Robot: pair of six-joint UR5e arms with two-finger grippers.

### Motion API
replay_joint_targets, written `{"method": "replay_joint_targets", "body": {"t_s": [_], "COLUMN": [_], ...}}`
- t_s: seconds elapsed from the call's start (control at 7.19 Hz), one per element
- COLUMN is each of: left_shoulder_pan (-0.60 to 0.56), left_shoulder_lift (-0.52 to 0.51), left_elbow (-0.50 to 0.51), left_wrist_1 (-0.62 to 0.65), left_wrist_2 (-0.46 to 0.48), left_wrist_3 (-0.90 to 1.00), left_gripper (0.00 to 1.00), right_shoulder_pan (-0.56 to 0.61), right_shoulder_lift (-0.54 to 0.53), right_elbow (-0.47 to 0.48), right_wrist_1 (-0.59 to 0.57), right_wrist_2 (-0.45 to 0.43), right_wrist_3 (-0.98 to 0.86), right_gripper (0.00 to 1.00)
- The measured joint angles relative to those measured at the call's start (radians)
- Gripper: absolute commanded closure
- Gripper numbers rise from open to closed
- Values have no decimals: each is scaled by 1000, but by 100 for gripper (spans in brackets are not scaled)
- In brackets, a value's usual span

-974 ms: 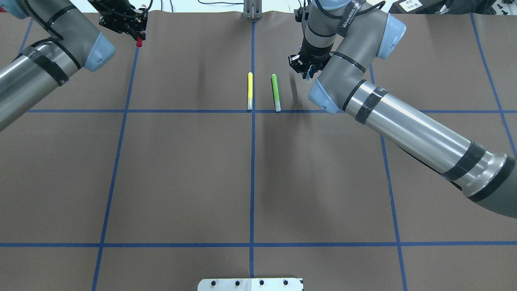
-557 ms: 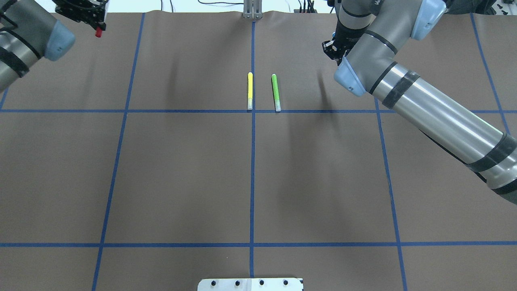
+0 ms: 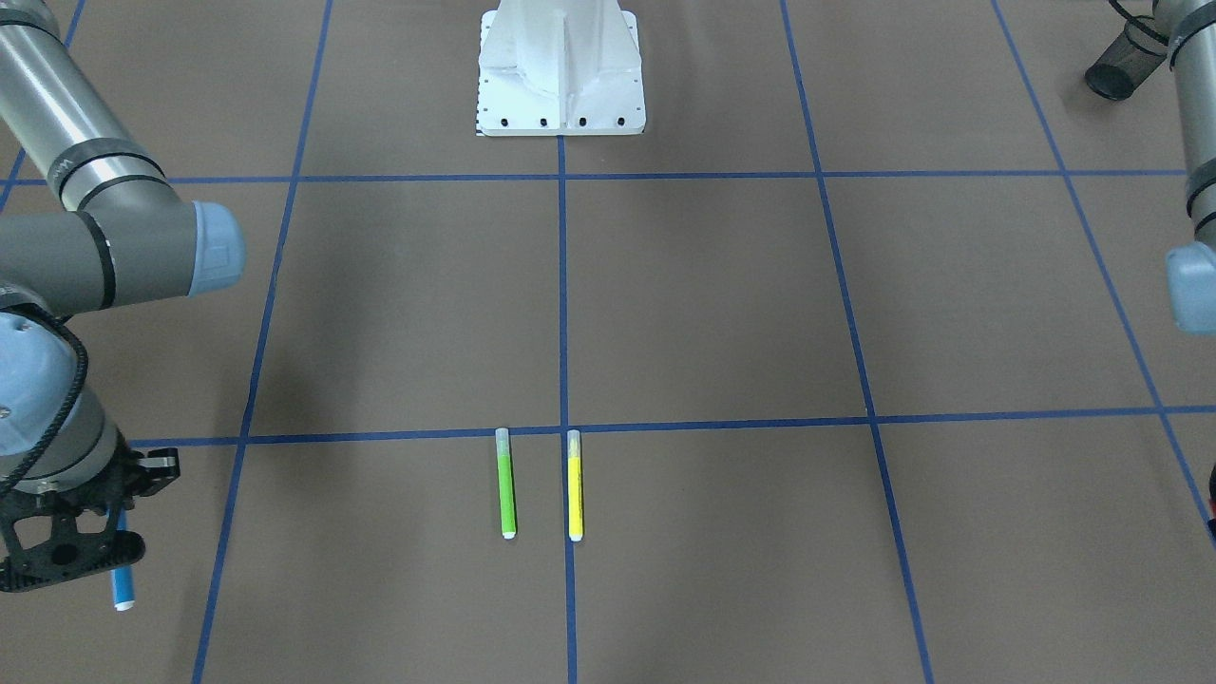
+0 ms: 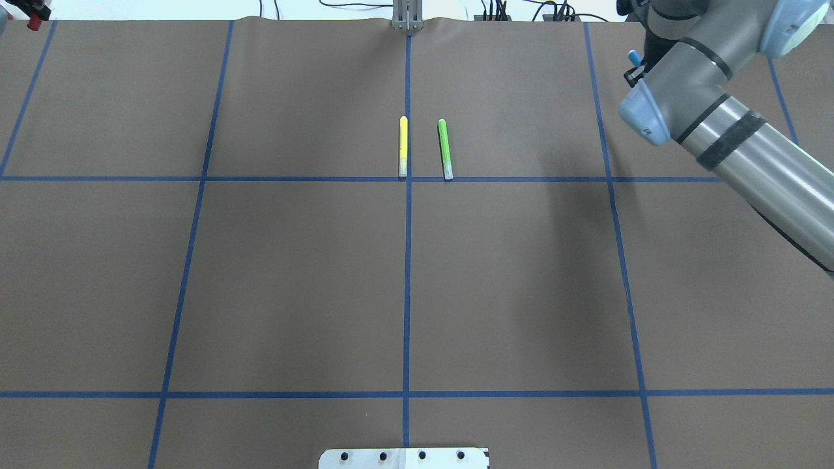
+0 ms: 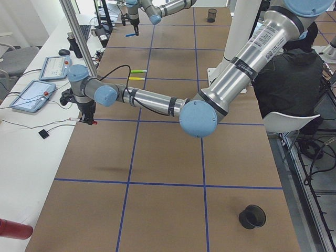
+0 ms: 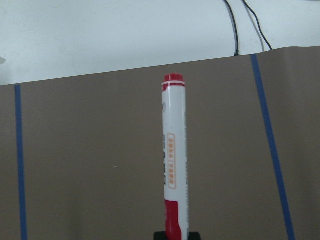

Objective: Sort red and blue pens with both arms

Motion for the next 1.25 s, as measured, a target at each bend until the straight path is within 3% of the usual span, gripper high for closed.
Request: {"method": "replay_joint_targets", "body": {"t_s": [0.28, 0.7, 1.25], "left_shoulder_pan": [-55, -144, -211], "left_shoulder_lift": [48, 199, 271], "left_elbow": [-24, -133, -146], "left_wrist_1": [70, 155, 238], "left_wrist_2": [45, 58, 80], "left_wrist_3": [146, 297, 322], "left_gripper": [100, 100, 100], "right_shoulder_pan": [94, 206, 299], "right_shoulder_lift": [-123, -276, -439], "right_elbow": [75, 133, 188], "right_wrist_1": [-25, -95, -193], "right_wrist_2": [-17, -20, 11], "right_wrist_3": [-203, -422, -490], "right_gripper": [100, 100, 100]}}
